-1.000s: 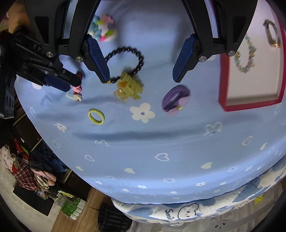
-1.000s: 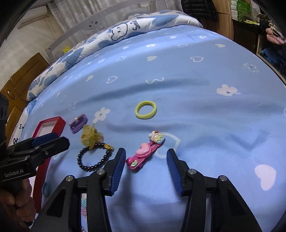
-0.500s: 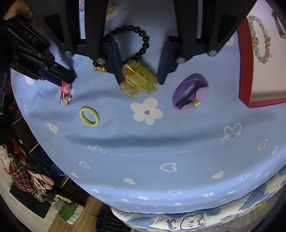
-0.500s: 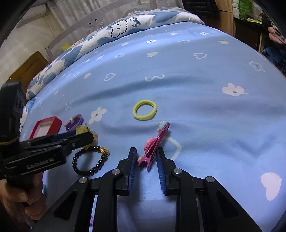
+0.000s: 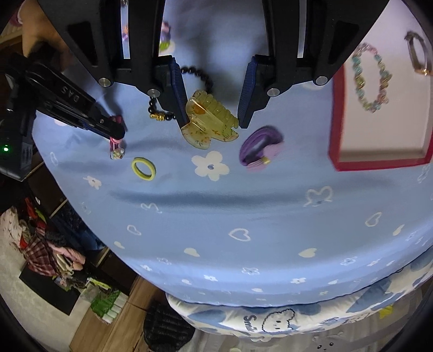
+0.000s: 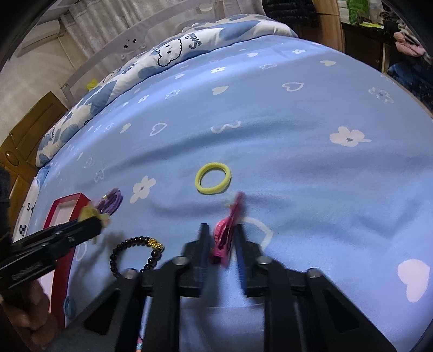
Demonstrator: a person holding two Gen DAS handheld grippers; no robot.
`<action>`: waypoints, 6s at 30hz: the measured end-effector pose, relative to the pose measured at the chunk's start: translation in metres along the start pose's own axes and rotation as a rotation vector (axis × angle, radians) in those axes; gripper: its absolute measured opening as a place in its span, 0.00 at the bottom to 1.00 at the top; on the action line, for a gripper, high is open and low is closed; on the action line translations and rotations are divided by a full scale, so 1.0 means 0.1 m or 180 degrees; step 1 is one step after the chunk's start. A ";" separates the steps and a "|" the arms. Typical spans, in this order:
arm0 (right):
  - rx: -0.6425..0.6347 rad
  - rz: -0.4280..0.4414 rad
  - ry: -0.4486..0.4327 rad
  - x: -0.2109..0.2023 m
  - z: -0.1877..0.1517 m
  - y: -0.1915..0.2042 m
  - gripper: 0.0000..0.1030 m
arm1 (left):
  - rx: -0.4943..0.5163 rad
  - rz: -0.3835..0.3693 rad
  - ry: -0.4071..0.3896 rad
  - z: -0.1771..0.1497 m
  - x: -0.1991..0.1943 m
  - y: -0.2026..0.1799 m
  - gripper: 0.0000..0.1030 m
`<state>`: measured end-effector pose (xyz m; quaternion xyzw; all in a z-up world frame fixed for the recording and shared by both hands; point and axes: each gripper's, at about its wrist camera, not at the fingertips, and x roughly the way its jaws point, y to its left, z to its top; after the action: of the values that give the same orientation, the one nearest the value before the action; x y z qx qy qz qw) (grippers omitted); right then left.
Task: Organize jewelry
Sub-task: 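Carry the claw clip and pink clip over the red tray, then lower both clips into the tray and open both grippers, then move both open grippers back toward the remaining jewelry, then grasp the purple bow hair tie with the left gripper while the right gripper grasps the yellow hair tie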
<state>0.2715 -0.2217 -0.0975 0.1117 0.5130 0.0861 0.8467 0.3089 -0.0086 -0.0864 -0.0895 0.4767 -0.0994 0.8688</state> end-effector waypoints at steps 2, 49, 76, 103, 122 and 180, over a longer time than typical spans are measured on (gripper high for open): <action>-0.0007 0.0025 -0.0034 -0.05 -0.01 0.03 0.13 | -0.0034 -0.0008 -0.0053 -0.06 -0.14 0.04 0.34; -0.1081 0.1230 0.0068 -0.51 -0.69 2.29 0.13 | -0.0872 0.0566 -0.0586 -1.46 -2.33 1.35 0.34; -0.1357 0.1109 0.0589 0.26 -0.82 2.73 0.13 | -0.0928 0.0785 -0.0137 -1.27 -1.60 1.75 0.35; -0.1598 0.0963 0.0743 0.42 -0.86 2.84 0.14 | -0.0794 0.0979 -0.0014 -1.25 -1.33 1.69 0.36; -0.1414 0.1086 0.0604 0.24 -0.81 2.73 0.27 | -0.0891 0.0961 -0.0080 -1.29 -1.48 1.71 0.46; -0.0348 0.0306 -0.0246 -0.54 0.01 0.30 0.47 | -0.0041 0.0531 -0.0172 -0.19 -0.88 0.27 0.75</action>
<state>0.2469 -0.2073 -0.0428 0.0932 0.4686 0.1502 0.8656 0.2494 0.0394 -0.0317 -0.0577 0.4595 -0.0212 0.8860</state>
